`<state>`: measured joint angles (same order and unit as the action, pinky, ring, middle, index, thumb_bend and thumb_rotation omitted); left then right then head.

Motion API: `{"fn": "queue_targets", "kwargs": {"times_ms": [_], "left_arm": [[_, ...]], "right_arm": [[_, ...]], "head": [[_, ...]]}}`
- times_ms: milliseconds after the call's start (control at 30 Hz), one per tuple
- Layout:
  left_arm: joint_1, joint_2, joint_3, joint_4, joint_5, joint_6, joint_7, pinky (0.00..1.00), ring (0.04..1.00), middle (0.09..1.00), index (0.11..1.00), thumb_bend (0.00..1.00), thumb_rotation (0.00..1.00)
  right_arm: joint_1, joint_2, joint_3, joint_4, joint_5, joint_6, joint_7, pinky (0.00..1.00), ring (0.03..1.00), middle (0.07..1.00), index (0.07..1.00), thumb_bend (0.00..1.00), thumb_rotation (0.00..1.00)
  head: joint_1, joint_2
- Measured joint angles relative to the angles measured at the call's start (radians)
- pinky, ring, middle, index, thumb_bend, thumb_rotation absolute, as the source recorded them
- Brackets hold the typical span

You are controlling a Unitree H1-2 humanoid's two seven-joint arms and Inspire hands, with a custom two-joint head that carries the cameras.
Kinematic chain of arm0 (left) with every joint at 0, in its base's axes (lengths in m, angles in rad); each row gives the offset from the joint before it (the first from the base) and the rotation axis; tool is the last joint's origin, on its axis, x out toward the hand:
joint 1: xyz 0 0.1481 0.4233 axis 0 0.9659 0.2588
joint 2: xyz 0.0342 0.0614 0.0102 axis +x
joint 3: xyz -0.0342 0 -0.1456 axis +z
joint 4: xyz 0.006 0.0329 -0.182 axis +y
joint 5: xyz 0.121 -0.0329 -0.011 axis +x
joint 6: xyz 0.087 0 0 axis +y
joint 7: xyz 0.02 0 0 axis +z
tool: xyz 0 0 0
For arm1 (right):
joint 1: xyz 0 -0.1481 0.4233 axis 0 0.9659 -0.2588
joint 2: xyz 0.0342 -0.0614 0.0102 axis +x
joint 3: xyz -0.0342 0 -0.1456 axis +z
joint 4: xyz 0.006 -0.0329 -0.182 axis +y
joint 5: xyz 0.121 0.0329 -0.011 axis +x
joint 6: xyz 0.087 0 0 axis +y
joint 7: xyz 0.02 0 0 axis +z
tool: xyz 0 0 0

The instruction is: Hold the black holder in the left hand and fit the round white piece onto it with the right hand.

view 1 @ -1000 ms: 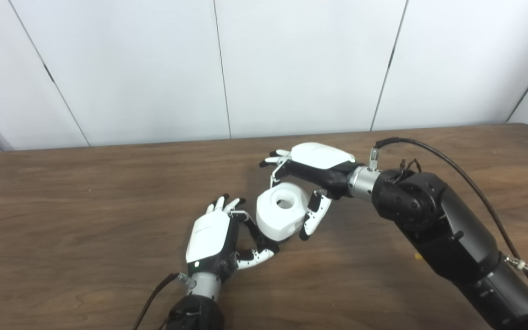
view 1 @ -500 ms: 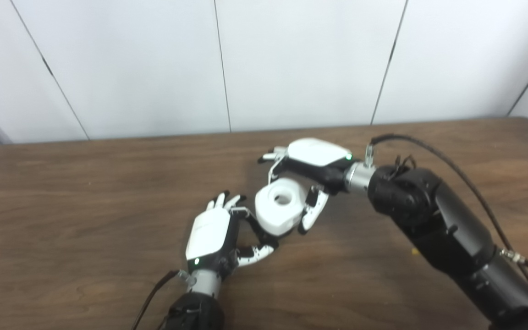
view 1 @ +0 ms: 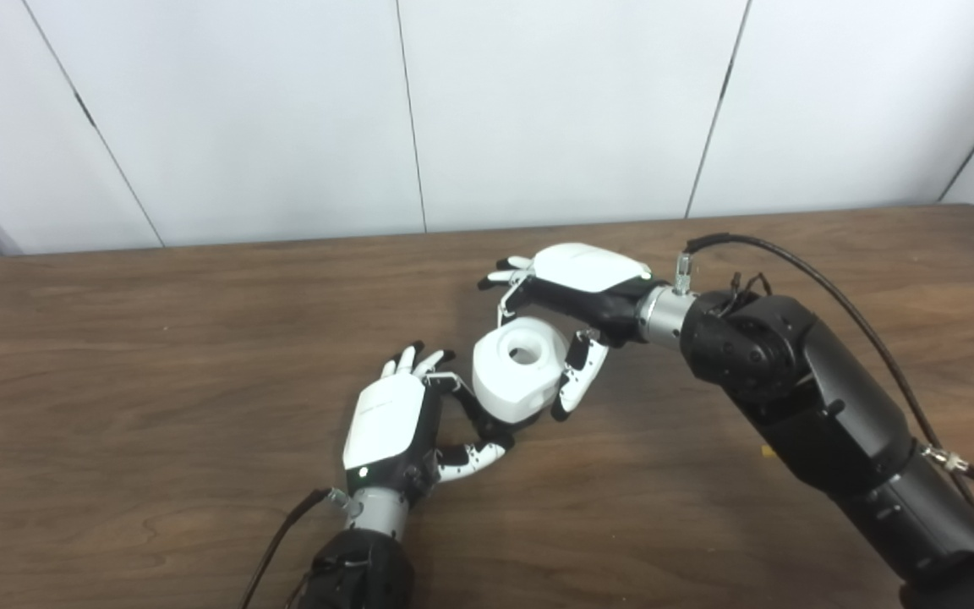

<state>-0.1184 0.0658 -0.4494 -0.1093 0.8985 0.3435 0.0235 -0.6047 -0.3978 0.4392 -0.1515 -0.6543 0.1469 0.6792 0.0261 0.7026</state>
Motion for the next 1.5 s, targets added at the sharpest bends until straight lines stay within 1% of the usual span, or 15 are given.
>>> {"fn": "queue_targets", "kwargs": {"times_ms": [367, 567, 600, 633, 667, 733, 767, 833, 867, 933, 1067, 1167, 1267, 1500], "left_arm": [[0.0, 0.0, 0.002, 0.002, -0.001, -0.003, 0.001, 1.0, 1.0, 0.893, 0.48, 0.52, 0.05], [0.0, 0.0, 0.002, 0.002, -0.001, -0.003, 0.001, 1.0, 1.0, 0.892, 0.48, 0.52, 0.05], [0.0, 0.0, 0.002, 0.002, -0.001, -0.003, 0.001, 1.0, 1.0, 0.892, 0.48, 0.52, 0.05], [0.0, 0.0, 0.002, 0.002, -0.001, -0.003, 0.001, 1.0, 1.0, 0.892, 0.48, 0.52, 0.05], [0.0, 0.0, 0.002, 0.002, -0.001, -0.003, 0.001, 1.0, 1.0, 0.892, 0.48, 0.52, 0.05], [0.0, 0.0, 0.001, 0.002, -0.001, -0.003, 0.001, 1.0, 1.0, 0.892, 0.48, 0.52, 0.05], [0.0, 0.0, 0.001, 0.002, 0.0, -0.003, 0.001, 1.0, 1.0, 0.892, 0.48, 0.52, 0.05], [-0.001, -0.001, 0.001, 0.002, 0.0, -0.003, 0.001, 1.0, 1.0, 0.893, 0.48, 0.52, 0.05], [-0.001, -0.001, 0.001, 0.002, 0.0, -0.003, 0.001, 1.0, 1.0, 0.894, 0.48, 0.52, 0.05], [-0.001, -0.001, 0.001, 0.003, 0.0, -0.003, 0.001, 1.0, 1.0, 0.892, 0.48, 0.52, 0.05], [-0.002, -0.001, 0.001, 0.003, 0.0, -0.003, 0.001, 1.0, 1.0, 0.893, 0.48, 0.52, 0.05], [-0.002, -0.001, 0.001, 0.004, 0.0, -0.003, 0.001, 1.0, 1.0, 0.894, 0.48, 0.52, 0.05], [-0.002, -0.001, 0.002, 0.004, 0.0, -0.003, 0.0, 1.0, 1.0, 0.895, 0.48, 0.52, 0.05], [-0.002, -0.001, 0.001, 0.004, 0.0, -0.003, 0.0, 1.0, 1.0, 0.894, 0.48, 0.52, 0.05]], "right_arm": [[0.0, -0.002, -0.001, 0.0, -0.001, 0.0, 0.001, 1.0, 1.0, 0.936, 0.478, 0.52, 0.13], [0.0, -0.003, 0.001, -0.004, -0.009, 0.002, 0.006, 1.0, 1.0, 0.941, 0.488, 0.52, 0.14], [0.0, -0.003, 0.003, -0.009, -0.013, 0.004, 0.01, 0.99, 1.0, 0.945, 0.546, 0.73, 0.17], [0.0, -0.003, 0.004, -0.015, -0.018, 0.007, 0.016, 0.99, 1.0, 0.951, 0.606, 0.87, 0.22], [0.0, -0.003, 0.005, -0.019, -0.024, 0.01, 0.022, 0.98, 1.0, 0.953, 0.626, 0.92, 0.23], [0.001, -0.003, 0.005, -0.02, -0.03, 0.019, 0.034, 0.99, 1.0, 0.975, 0.711, 0.98, 0.28], [0.003, -0.003, 0.007, -0.02, -0.03, 0.025, 0.045, 0.99, 1.0, 0.98, 0.727, 0.99, 0.28], [0.005, -0.001, 0.006, -0.024, -0.029, 0.039, 0.05, 0.99, 1.0, 0.996, 0.813, 1.0, 0.31], [0.005, -0.001, 0.006, -0.026, -0.028, 0.043, 0.054, 0.99, 1.0, 0.998, 0.829, 1.0, 0.32], [0.005, 0.0, 0.005, -0.028, -0.027, 0.048, 0.057, 0.99, 1.0, 1.0, 0.914, 1.0, 0.34], [0.008, 0.001, 0.002, -0.03, -0.022, 0.053, 0.057, 0.99, 1.0, 1.0, 0.987, 1.0, 0.38], [0.011, 0.002, 0.001, -0.032, -0.02, 0.056, 0.057, 1.0, 1.0, 1.0, 0.999, 1.0, 0.39], [0.012, 0.004, 0.001, -0.036, -0.02, 0.076, 0.061, 1.0, 1.0, 1.0, 1.0, 1.0, 0.39], [0.012, 0.005, -0.001, -0.036, -0.015, 0.095, 0.067, 1.0, 1.0, 1.0, 1.0, 1.0, 0.38]], "head": [[-0.008, -0.005], [-0.006, 0.002], [-0.006, 0.002], [-0.006, 0.002], [-0.005, 0.002], [-0.005, 0.0], [-0.005, 0.0], [-0.005, 0.0], [-0.005, 0.0], [-0.005, 0.0], [-0.006, 0.0], [-0.005, 0.0], [-0.006, 0.0], [-0.008, 0.002]]}}
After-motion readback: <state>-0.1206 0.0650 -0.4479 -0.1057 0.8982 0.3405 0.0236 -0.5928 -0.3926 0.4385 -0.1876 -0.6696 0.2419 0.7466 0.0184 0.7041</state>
